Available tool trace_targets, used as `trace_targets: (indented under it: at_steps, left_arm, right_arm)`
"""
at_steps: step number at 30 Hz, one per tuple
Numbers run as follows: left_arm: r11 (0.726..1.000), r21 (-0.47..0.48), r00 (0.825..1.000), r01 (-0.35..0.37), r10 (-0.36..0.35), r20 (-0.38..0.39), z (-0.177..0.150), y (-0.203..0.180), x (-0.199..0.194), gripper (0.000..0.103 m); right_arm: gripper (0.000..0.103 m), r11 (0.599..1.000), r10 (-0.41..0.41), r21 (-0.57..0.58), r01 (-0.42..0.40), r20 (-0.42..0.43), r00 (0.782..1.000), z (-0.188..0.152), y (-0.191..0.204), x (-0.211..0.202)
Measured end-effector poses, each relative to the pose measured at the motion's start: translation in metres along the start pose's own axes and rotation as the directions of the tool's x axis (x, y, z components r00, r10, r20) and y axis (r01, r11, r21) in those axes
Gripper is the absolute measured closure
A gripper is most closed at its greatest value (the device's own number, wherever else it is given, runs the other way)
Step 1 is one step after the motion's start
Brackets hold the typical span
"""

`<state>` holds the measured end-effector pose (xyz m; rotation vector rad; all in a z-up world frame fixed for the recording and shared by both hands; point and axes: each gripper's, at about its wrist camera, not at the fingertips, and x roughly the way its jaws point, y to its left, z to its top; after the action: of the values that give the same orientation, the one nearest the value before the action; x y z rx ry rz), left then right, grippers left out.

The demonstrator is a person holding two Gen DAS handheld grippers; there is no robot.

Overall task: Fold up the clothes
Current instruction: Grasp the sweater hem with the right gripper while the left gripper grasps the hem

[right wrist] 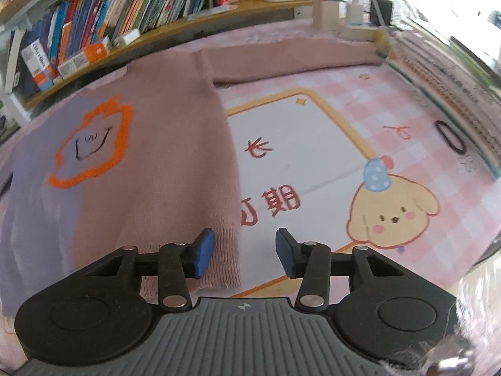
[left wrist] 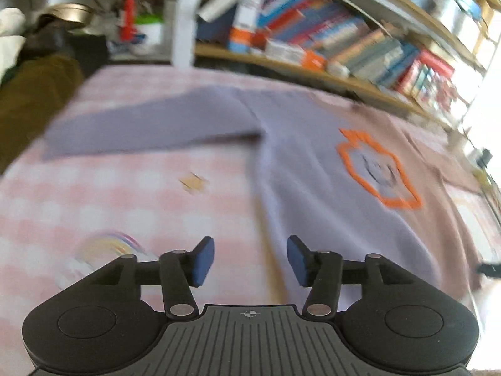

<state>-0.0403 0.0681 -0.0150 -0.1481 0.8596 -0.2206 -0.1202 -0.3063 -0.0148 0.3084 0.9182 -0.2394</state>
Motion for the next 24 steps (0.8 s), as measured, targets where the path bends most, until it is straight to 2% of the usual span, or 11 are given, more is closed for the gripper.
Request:
trace_targets:
  at_steps: [2, 7, 10, 11, 12, 13, 15, 17, 20, 22, 24]
  left_arm:
    - [1.000, 0.024, 1.000, 0.001, 0.000, -0.028, -0.006, -0.014, 0.004, 0.046]
    - [0.996, 0.057, 0.994, -0.065, 0.070, -0.084, -0.018, -0.034, 0.014, 0.045]
    - [0.994, 0.069, 0.992, -0.089, 0.094, -0.082, -0.020, -0.040, 0.014, 0.048]
    - [0.993, 0.076, 0.992, -0.095, 0.101, -0.082, -0.021, -0.042, 0.014, 0.052]
    - [0.991, 0.083, 0.991, -0.101, 0.107, -0.081, -0.021, -0.043, 0.014, 0.063]
    - [0.991, 0.082, 0.991, -0.104, 0.111, -0.078, -0.021, -0.045, 0.013, 0.069]
    - [0.994, 0.051, 0.992, -0.100, 0.104, -0.070, -0.021, -0.046, 0.014, 0.091]
    - [0.997, 0.000, 0.994, -0.081, 0.081, -0.075, -0.019, -0.045, 0.016, 0.099]
    - [0.995, -0.091, 0.998, -0.043, 0.040, -0.038, -0.007, -0.039, 0.002, 0.099]
    - [0.995, -0.091, 0.999, -0.034, 0.036, 0.013, 0.000, -0.043, -0.013, 0.099]
    - [0.997, -0.064, 0.998, -0.047, 0.049, 0.032, 0.001, -0.050, -0.020, 0.099]
  right_arm:
    - [0.069, 0.999, 0.027, -0.023, -0.028, -0.010, 1.000, 0.000, 0.002, 0.001]
    - [0.092, 0.992, 0.062, -0.108, -0.064, -0.021, 0.998, -0.002, 0.008, 0.005]
    - [0.093, 0.989, 0.071, -0.132, -0.072, -0.013, 0.997, -0.001, 0.008, 0.005]
    - [0.094, 0.988, 0.071, -0.140, -0.071, -0.007, 0.997, -0.002, 0.008, 0.006]
    - [0.094, 0.987, 0.072, -0.143, -0.072, -0.003, 0.997, -0.002, 0.008, 0.006]
    - [0.094, 0.987, 0.074, -0.145, -0.073, 0.001, 0.997, -0.002, 0.008, 0.006]
    - [0.094, 0.986, 0.077, -0.151, -0.076, 0.000, 0.997, 0.000, 0.009, 0.006]
    - [0.095, 0.985, 0.084, -0.150, -0.084, -0.009, 0.996, 0.002, 0.008, 0.005]
    - [0.095, 0.988, 0.119, -0.100, -0.115, 0.031, 0.992, 0.012, 0.001, -0.015]
    - [0.098, 0.987, 0.141, -0.086, -0.135, 0.074, 0.987, 0.019, -0.003, -0.034]
    - [0.099, 0.986, 0.153, -0.077, -0.146, 0.090, 0.984, 0.020, -0.006, -0.044]
